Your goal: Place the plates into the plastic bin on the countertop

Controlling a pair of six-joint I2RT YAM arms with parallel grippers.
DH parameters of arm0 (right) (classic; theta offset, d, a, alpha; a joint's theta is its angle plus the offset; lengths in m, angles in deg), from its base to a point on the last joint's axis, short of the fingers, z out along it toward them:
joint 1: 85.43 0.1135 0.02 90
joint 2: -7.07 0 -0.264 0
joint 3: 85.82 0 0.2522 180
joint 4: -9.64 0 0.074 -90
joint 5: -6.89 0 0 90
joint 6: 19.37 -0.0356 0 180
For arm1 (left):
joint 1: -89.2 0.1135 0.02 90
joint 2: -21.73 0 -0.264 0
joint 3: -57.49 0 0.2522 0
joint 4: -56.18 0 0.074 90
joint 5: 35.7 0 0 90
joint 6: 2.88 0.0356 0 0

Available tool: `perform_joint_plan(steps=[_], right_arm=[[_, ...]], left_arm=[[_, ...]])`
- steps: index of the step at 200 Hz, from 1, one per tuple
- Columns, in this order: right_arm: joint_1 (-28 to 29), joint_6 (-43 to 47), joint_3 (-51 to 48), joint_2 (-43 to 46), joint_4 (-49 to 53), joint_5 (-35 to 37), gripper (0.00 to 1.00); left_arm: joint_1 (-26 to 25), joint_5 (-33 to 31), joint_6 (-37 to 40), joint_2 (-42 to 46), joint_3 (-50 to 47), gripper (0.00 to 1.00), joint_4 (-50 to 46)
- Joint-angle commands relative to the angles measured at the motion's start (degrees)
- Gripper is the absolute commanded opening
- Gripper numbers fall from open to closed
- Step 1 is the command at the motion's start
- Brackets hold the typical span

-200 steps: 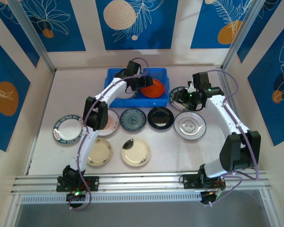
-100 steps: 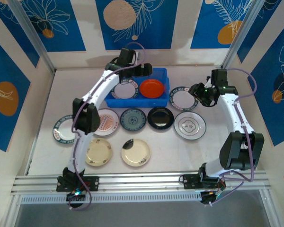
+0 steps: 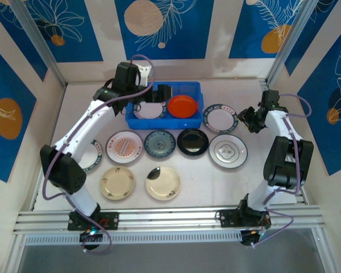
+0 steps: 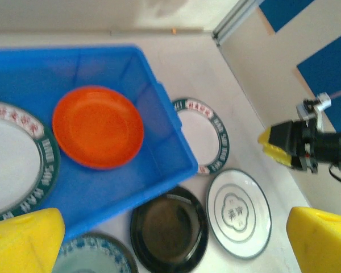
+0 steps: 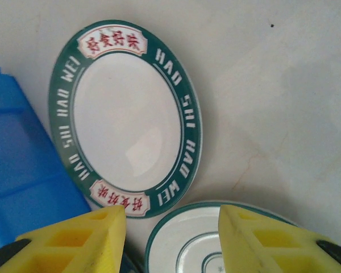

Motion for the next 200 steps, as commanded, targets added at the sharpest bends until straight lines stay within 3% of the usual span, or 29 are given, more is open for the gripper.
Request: perform_joint_plan(steps=[1, 36, 86, 200], right_arm=[[0.0, -0.3, 2.0, -3.5, 0.1, -0.7, 0.47], [0.3, 0.4, 6.1, -9.0, 2.3, -1.0, 0.47], [0.5, 0.8, 9.3, -14.3, 3.2, -2.6, 0.46], [3.2, 2.3, 13.5, -21.8, 5.3, -2.9, 0.45]], left_arm=[[-0.2, 5.3, -3.2, 3.2, -7.1, 1.00, 6.8], [-0.2, 9.5, -7.5, 5.9, -16.0, 1.00, 12.4], [-0.2, 10.1, -10.8, 7.0, -22.5, 1.00, 18.5], [-0.2, 10.7, -10.7, 4.3, -22.6, 1.00, 19.6]])
